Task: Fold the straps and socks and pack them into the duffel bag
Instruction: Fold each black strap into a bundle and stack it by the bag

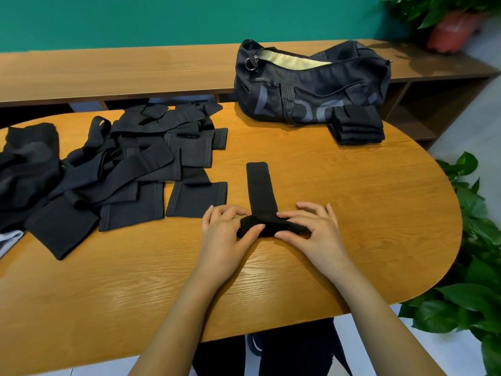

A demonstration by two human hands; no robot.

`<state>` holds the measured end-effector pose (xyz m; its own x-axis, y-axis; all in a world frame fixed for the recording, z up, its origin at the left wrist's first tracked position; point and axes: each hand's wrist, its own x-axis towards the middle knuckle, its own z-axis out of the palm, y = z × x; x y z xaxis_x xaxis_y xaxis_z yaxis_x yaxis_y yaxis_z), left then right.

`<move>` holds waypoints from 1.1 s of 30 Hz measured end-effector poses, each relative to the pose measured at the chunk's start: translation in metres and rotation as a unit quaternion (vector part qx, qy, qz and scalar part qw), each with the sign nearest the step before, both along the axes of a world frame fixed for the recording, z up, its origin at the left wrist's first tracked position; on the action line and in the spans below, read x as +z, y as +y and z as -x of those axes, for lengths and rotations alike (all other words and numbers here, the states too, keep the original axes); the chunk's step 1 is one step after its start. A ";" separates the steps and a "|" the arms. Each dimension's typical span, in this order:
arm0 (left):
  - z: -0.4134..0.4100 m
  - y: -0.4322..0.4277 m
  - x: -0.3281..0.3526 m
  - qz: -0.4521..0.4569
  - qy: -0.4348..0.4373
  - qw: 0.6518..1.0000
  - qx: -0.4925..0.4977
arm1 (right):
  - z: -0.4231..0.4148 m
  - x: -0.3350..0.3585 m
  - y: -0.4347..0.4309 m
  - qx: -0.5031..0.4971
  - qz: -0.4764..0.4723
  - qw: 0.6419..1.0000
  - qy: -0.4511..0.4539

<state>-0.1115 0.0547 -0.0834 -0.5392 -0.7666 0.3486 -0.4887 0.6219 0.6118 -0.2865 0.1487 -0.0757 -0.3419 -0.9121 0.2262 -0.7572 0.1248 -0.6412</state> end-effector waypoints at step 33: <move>-0.001 -0.001 -0.001 -0.067 0.049 0.995 0.056 | 0.000 -0.004 -0.001 -0.062 0.040 0.997 -0.030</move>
<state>-0.1105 0.0536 -0.0843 -0.4155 -0.8632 0.2868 -0.4844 0.4769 0.7334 -0.2864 0.1476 -0.0793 -0.4659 -0.8419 0.2721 -0.6996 0.1622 -0.6958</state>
